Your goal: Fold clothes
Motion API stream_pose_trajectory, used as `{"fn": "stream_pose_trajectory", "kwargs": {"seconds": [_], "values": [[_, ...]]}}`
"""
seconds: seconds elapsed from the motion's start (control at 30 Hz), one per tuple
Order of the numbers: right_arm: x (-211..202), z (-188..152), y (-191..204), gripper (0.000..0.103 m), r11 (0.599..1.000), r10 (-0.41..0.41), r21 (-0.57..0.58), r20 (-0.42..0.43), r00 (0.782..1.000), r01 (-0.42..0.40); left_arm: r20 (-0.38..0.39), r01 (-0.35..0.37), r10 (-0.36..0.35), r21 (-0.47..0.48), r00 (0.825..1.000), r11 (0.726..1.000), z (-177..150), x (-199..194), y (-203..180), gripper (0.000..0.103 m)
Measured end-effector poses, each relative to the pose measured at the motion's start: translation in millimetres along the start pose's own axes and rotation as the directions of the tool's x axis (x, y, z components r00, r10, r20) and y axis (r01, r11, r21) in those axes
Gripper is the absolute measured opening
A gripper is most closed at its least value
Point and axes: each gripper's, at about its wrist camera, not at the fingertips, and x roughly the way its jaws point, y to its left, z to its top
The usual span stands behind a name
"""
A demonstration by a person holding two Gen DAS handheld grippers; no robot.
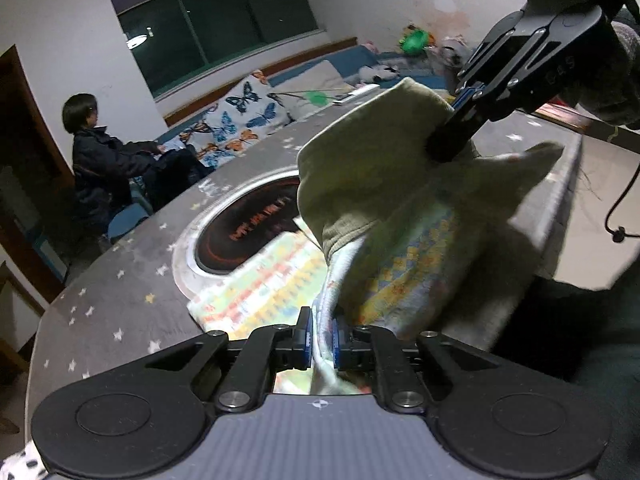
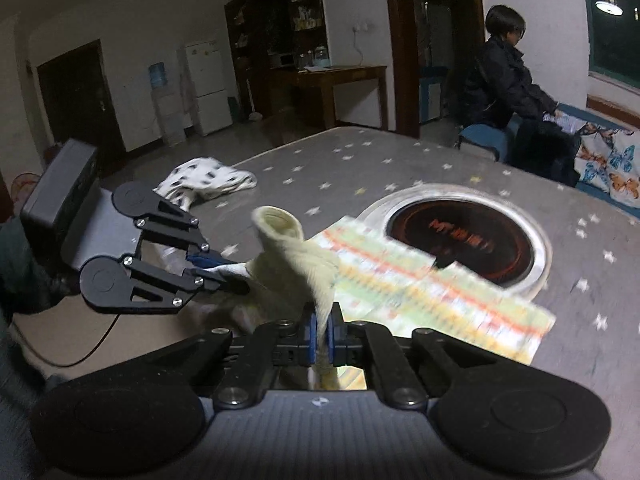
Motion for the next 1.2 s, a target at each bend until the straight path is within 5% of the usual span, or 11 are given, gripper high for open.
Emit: {"fn": "stream_pose_trajectory", "kwargs": {"seconds": [0.4,0.67,0.77,0.97,1.2], "values": [[67,56,-67,0.004,0.992,-0.126,-0.017,0.015,0.992,0.127,-0.039,-0.014,0.009,-0.118,0.999,0.993,42,82,78,0.009],[135,41,-108,0.005,0.976,-0.195,0.095,-0.023,0.981,0.196,-0.124,-0.062,0.042,-0.167,0.991,0.984,35,127,90,0.014],[149,29,-115,0.013,0.966,-0.226,0.12,-0.025,0.974,0.227,-0.153,-0.084,0.056,-0.179,0.987,0.98,31,140,92,0.018],[130,17,-123,0.035,0.947,-0.283,0.167,0.024,0.959,0.275,-0.153,-0.125,0.093,-0.213,0.984,0.969,25,136,96,0.035],[99,-26,-136,0.037,0.905,-0.351,0.253,-0.009,0.936,0.342,-0.178,-0.217,0.174,-0.261,0.969,0.94,24,137,111,0.039]]}}
